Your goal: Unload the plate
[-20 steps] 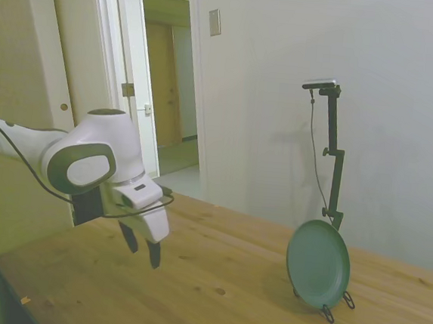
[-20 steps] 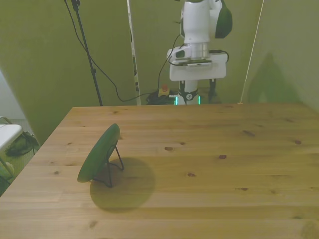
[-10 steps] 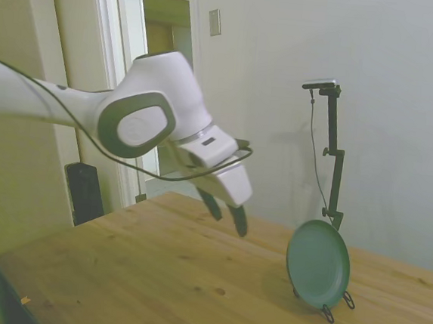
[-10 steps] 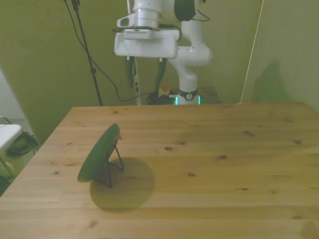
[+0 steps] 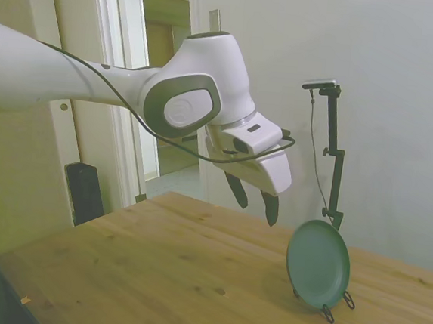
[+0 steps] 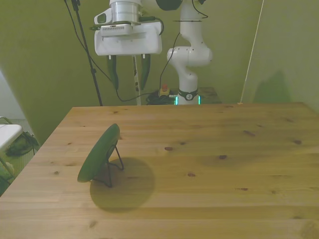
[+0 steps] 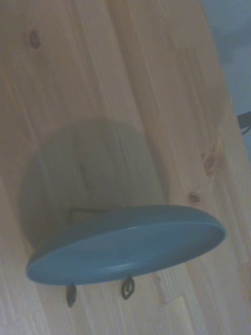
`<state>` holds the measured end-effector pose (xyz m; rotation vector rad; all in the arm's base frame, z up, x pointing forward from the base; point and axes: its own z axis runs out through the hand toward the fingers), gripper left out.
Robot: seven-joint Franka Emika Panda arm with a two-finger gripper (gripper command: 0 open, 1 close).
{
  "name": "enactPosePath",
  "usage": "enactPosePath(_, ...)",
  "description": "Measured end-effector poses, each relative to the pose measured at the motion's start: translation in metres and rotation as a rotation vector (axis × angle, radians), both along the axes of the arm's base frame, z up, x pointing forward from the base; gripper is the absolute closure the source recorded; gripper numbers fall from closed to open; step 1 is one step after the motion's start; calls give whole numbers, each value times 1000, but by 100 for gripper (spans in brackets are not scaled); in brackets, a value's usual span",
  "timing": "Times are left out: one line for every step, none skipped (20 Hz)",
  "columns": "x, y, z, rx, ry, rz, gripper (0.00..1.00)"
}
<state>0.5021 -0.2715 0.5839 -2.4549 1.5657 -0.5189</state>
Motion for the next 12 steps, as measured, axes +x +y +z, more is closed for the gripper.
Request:
enactPosePath(2, -10, 1, 4, -9, -6, 0)
enactPosePath(4, -22, 1, 7, -18, -11, 0)
enactPosePath(8, -32, 0, 13, -27, -13, 0)
enactPosePath(14, -43, -2, 21, -39, -14, 0)
enactPosePath(20, -53, -5, 41, -50, -6, 0)
enactPosePath(26, -60, -8, 67, -58, 5, 0)
enactPosePath(32, -65, -10, 96, -66, 18, 0)
enactPosePath(37, -70, -12, 126, -73, 30, 0)
enactPosePath(42, -76, -13, 153, -79, 41, 0)
enactPosePath(47, -80, -15, 179, -80, 51, 0)
enactPosePath(51, -85, -16, 199, -79, 56, 0)
enactPosePath(56, -89, -18, 211, -72, 58, 0)
